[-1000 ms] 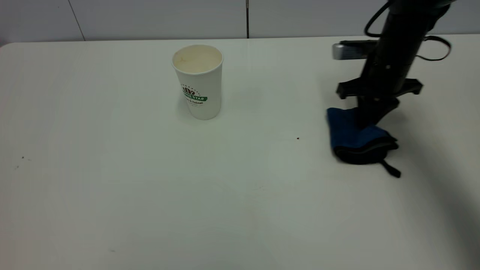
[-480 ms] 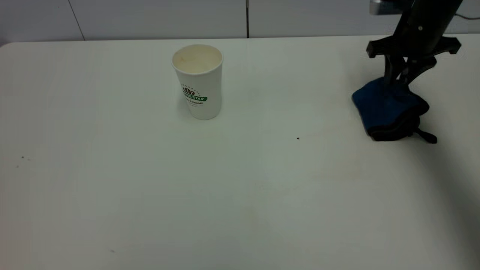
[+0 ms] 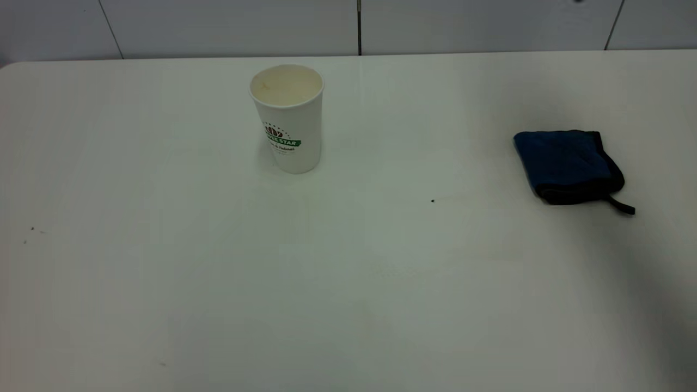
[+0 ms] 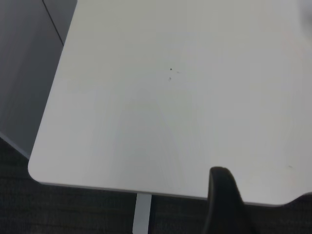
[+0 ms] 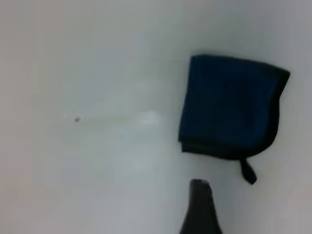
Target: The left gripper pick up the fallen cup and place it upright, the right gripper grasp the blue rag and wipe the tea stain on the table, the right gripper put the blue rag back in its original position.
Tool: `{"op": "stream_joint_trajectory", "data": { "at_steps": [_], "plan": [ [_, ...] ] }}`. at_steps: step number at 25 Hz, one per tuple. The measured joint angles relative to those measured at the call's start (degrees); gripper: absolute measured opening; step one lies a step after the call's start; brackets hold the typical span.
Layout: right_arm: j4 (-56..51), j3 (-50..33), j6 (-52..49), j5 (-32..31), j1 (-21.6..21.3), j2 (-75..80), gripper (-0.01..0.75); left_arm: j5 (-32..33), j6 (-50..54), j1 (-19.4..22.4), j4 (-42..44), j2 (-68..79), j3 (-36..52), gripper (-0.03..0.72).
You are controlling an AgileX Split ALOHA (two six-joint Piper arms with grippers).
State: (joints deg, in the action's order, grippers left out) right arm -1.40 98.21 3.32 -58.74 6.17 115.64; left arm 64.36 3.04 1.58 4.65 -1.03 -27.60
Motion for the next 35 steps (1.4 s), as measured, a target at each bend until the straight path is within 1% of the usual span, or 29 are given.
{"op": "stream_joint_trajectory", "data": {
  "at_steps": [3,8,12,14,16,21,25,29,35],
  "plan": [
    [-0.5,-8.3,0.9,-2.8,1.9,-9.8,0.564,0.0,0.0,0.0,0.0,0.0,0.0,0.458],
    [-0.1,-31.2,0.7,-3.9,1.8,-30.2,0.545,0.0,0.0,0.0,0.0,0.0,0.0,0.458],
    [-0.1,-46.6,-0.3,-5.5,-1.2,-46.3,0.545,0.0,0.0,0.0,0.0,0.0,0.0,0.458],
    [0.1,-51.9,-1.1,-6.5,-3.3,-53.1,0.545,0.0,0.0,0.0,0.0,0.0,0.0,0.458],
    [0.1,-56.4,-1.9,-7.6,-4.0,-60.6,0.545,0.0,0.0,0.0,0.0,0.0,0.0,0.458],
    [0.2,-64.1,-5.7,-8.3,-4.1,-79.8,0.545,0.0,0.0,0.0,0.0,0.0,0.0,0.458],
    [2.2,-69.6,-6.6,-6.5,-4.1,-93.9,0.545,0.0,0.0,0.0,0.0,0.0,0.0,0.458],
    [2.6,-71.3,-6.6,-5.1,-4.1,-100.3,0.545,0.0,0.0,0.0,0.0,0.0,0.0,0.458],
    [2.6,-71.4,-6.7,-5.0,-4.1,-102.6,0.545,0.0,0.0,0.0,0.0,0.0,0.0,0.458]
  ]
}}
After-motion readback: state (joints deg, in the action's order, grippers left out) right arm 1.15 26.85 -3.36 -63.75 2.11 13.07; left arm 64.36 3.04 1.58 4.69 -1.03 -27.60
